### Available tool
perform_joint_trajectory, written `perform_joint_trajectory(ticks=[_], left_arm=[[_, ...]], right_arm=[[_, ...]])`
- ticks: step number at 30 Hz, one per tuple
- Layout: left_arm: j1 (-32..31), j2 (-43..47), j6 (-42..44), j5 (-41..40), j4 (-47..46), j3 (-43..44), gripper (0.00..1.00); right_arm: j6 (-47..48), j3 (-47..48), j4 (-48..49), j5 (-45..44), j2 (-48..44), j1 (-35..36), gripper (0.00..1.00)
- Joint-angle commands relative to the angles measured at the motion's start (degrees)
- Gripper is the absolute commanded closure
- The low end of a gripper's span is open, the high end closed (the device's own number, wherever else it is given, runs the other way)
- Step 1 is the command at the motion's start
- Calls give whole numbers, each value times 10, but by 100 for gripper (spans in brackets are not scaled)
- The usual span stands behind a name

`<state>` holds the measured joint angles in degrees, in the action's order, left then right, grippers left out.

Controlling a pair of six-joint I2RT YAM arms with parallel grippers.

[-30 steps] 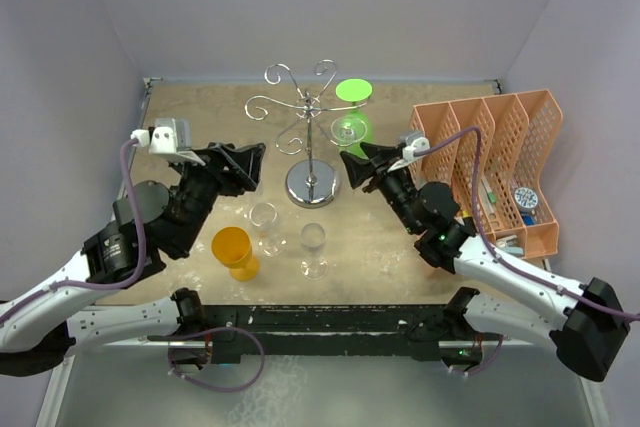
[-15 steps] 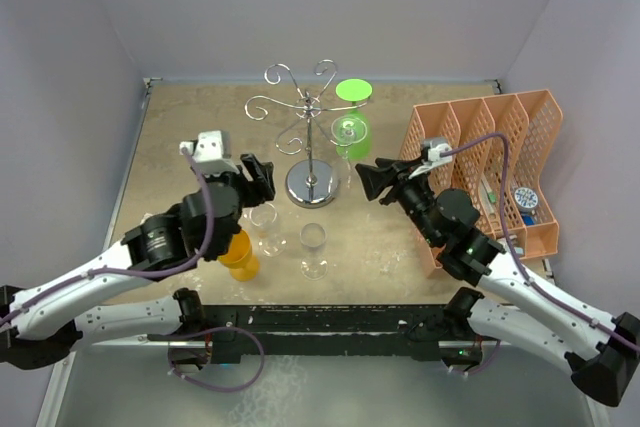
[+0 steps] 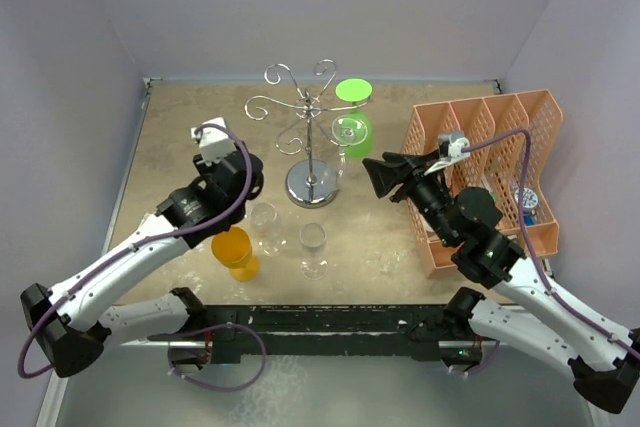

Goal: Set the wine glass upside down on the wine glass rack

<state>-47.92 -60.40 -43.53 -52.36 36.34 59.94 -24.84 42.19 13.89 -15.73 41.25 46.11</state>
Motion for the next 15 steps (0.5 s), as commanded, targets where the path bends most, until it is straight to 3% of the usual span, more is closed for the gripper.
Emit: perform_joint_trajectory(ticks=[1,9,15], left_arm=[[76,14,-23,90,-14,-11,47],[214,-56,1,205,-10,-13,50],[236,-97,24,256,8,3,62]], right_arm=[[5,41,6,18,-12,1,44],[6,74,-4,58,-15,1,44],[13,83,-3,72,-29,1,44]])
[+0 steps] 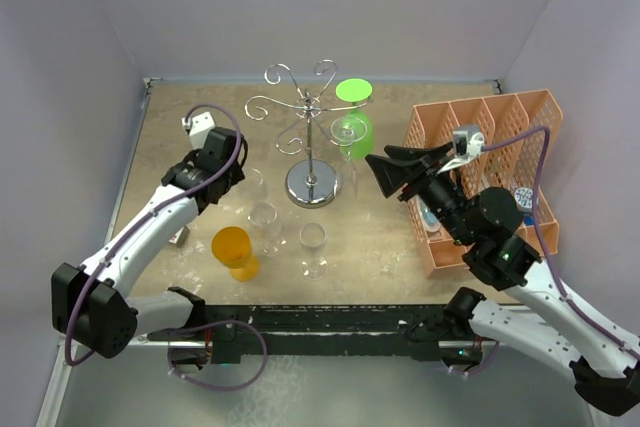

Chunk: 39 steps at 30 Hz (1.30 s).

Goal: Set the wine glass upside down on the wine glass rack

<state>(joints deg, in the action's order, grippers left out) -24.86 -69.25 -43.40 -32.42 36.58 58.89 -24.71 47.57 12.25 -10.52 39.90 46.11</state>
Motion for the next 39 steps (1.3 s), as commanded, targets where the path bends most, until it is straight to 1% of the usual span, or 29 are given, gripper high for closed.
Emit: perform_joint_trajectory(ticks=[1,4,8,10,12,17,22,24,26,28,29,34,37,39], left_arm=[[6,-8,25,63,7,15,63],[6,-1,23,59,19,20,64],[6,15,16,15,35,32,62],[5,21,16,10,42,41,61],[6,29,20,29,45,51,60],[6,57,51,110,35,67,56],[5,52,88,181,54,86,55],[6,49,104,189,70,82,55],[5,44,121,178,79,70,54],[6,29,133,173,93,68,56],[6,22,137,180,99,71,58],[6,2,145,235,88,63,59],[6,-11,145,229,91,63,63],[6,-19,142,210,92,64,68]], right_arm=[[14,29,13,20,-18,1,44],[17,28,11,18,-22,1,44],[17,24,11,14,-25,0,44],[17,23,12,13,-25,0,44],[17,23,10,12,-25,1,44],[13,22,7,5,-30,1,44],[10,21,6,2,-28,0,44],[9,21,3,0,-28,1,44],[7,16,5,-1,-29,1,44],[3,7,14,-2,-28,1,44],[1,5,17,0,-28,1,44],[0,1,19,1,-19,0,44],[-1,2,17,-2,-18,1,44],[-2,2,16,-3,-19,0,44]])
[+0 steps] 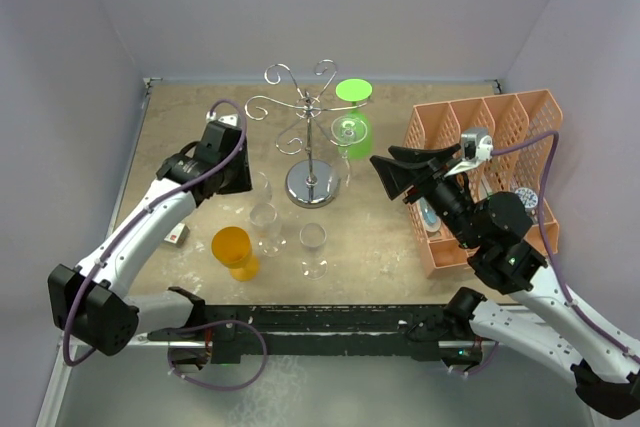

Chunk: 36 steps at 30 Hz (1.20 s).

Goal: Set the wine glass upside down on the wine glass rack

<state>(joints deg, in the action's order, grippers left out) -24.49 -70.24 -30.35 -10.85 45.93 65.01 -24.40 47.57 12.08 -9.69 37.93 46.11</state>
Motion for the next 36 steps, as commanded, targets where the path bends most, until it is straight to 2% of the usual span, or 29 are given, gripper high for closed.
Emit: perform_joint_trajectory(ticks=[1,5,15,26,36], left_arm=[[2,-13,9,-18,1,4,70],[2,-30,-4,-64,19,19,77],[2,-38,-11,-103,50,45,99],[2,36,-51,-211,70,61,100],[2,176,-118,-343,74,78,100]], right_arm=[[-5,3,17,-12,-1,1,44],[-3,9,17,-12,-3,1,44],[2,14,11,-9,-6,0,44],[-12,59,25,46,25,1,45],[-100,140,81,184,131,1,44]])
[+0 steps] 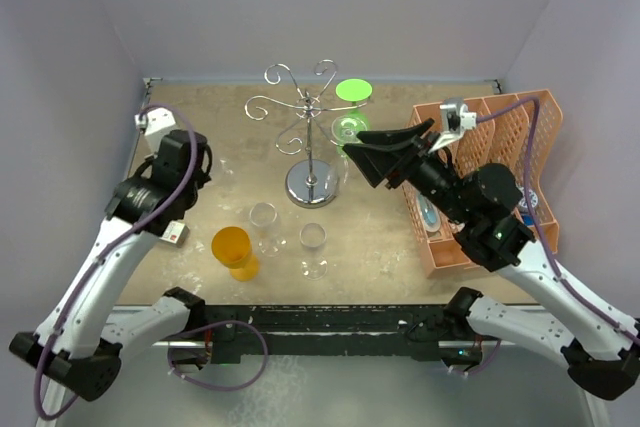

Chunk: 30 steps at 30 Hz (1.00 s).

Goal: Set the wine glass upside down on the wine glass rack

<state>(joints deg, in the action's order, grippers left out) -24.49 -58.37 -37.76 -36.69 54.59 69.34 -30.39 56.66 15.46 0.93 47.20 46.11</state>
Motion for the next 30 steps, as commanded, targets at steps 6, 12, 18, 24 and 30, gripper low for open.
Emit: perform_joint_trajectory(ticks=[6,12,18,24,30], left_arm=[[2,149,-58,-117,-67,49,100],[2,217,-38,-98,-148,60,100],[2,258,-18,-41,-252,51,100],[2,263,-8,25,-321,49,100],[2,266,-21,126,-370,41,100]], right_arm=[[-73,111,85,75,125,59,44],[-142,174,101,50,221,91,47],[-198,250,94,35,301,121,48],[-234,284,107,19,336,133,48],[-262,276,125,9,337,134,47]])
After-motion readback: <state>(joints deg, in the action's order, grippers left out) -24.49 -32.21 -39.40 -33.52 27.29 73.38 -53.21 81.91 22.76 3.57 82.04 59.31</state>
